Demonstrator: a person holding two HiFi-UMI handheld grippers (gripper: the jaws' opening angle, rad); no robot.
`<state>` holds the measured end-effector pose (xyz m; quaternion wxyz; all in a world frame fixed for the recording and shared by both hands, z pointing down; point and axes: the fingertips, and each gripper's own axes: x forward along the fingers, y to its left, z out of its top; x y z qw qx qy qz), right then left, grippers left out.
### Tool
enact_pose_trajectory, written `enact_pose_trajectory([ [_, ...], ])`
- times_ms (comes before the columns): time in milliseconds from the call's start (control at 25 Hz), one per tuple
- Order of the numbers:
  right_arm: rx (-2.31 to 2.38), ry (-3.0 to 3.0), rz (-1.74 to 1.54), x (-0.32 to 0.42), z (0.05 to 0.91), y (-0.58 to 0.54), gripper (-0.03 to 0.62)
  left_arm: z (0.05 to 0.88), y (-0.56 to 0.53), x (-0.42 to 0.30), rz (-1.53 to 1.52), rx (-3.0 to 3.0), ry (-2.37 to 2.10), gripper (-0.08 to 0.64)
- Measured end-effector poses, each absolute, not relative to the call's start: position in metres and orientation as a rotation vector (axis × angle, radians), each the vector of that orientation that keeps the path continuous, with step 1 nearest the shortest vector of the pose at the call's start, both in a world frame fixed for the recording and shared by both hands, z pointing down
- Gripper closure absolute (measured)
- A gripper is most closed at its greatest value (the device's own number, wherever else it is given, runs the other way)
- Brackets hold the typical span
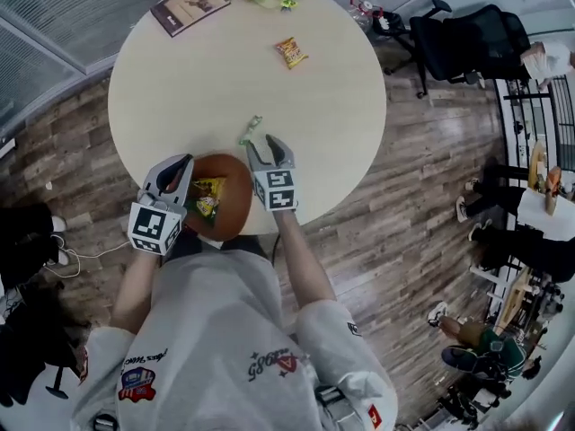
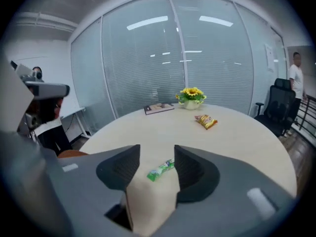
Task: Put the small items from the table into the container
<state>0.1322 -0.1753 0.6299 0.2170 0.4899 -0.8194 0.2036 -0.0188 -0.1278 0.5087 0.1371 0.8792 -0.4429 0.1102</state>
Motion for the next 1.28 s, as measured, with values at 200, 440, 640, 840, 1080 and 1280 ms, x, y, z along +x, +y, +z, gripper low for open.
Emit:
enact_pose_trajectory([
  [200,1.23,-2.15,0.585,0.133,0.693,-0.215,0.307,0.513,-0.134,-0.034,0.331,2.454,-1.382,0.557],
  [440,1.149,-2.045,0.629,0.126,0.74,-0.226,0.306,0.514,-0.148,-0.045,0.323,2.376,-1.48,0.557],
  [640,1.077,-1.95,0.654,0.132,0.756,-0.218,0.395,0.518,-0.151,-0.051,0.319,2.315,-1.548,0.557],
  [840,0.993,-1.953,0.634,0.13,0.759,-0.212,0.551,0.52,-0.152,-0.052,0.306,2.281,-1.588,0.557],
  [1080,0.988,-2.084,0.622,0.126,0.719,-0.216,0.554,0.522,-0.158,-0.052,0.307,2.256,-1.63,0.557],
  [1280,0.945,-2.271,0.554,0.109,0.644,-0.19,0.554,0.528,-0.163,-0.059,0.298,2.249,-1.641,0.557],
])
